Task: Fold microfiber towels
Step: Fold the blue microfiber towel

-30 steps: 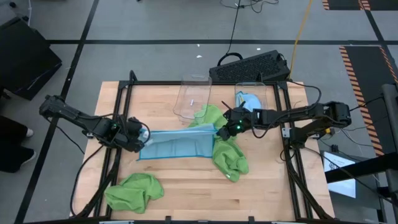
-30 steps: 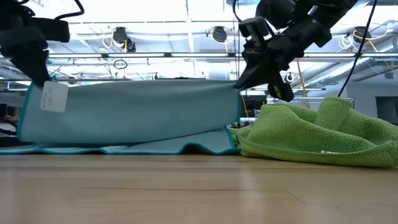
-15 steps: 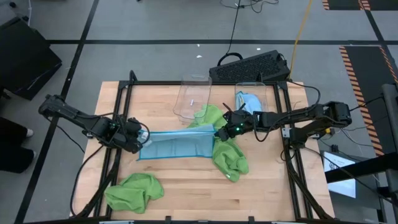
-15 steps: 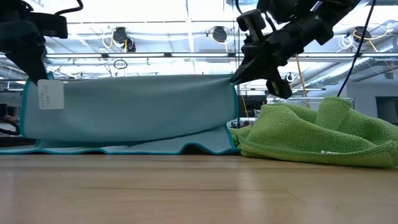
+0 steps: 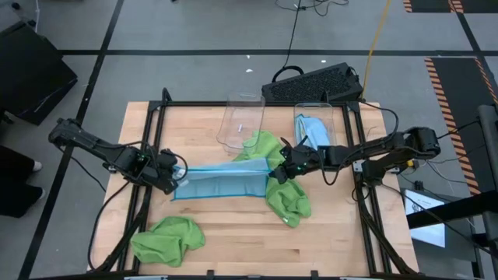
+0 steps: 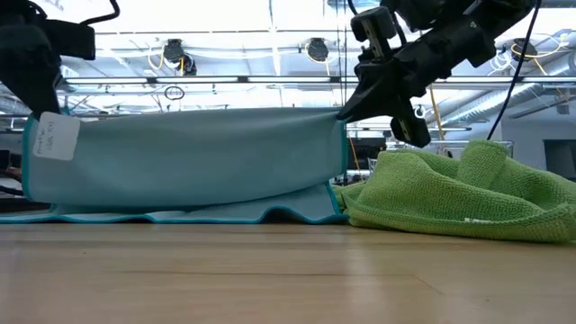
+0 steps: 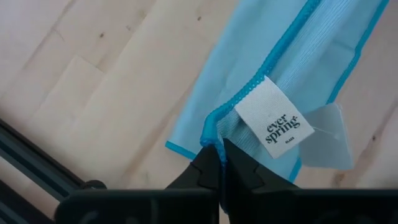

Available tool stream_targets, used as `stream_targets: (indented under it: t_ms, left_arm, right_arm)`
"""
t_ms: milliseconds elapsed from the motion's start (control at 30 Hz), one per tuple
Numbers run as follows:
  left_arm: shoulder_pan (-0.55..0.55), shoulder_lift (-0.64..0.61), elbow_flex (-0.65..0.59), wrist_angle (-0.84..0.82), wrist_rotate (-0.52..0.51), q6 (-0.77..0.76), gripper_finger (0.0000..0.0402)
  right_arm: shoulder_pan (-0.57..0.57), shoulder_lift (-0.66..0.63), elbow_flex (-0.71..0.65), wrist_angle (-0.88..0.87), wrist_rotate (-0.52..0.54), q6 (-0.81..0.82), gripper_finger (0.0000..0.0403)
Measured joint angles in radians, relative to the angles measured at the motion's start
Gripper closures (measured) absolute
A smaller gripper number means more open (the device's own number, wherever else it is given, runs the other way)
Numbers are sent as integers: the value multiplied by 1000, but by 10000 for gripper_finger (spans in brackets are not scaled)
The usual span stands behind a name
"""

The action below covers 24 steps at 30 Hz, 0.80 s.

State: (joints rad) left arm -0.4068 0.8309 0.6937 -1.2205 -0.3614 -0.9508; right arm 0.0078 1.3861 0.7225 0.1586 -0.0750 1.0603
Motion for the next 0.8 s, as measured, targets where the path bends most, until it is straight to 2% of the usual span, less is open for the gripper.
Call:
stream_targets:
  t_ms: [400,800]
  left_arm:
    - [0,0,-2,12,29,0,396]
    - [0,0,-2,12,15,31,390]
  right_arm:
    - [7,132,-1,117,-8,76,403]
    - [-25,133,-1,118,-6,53,403]
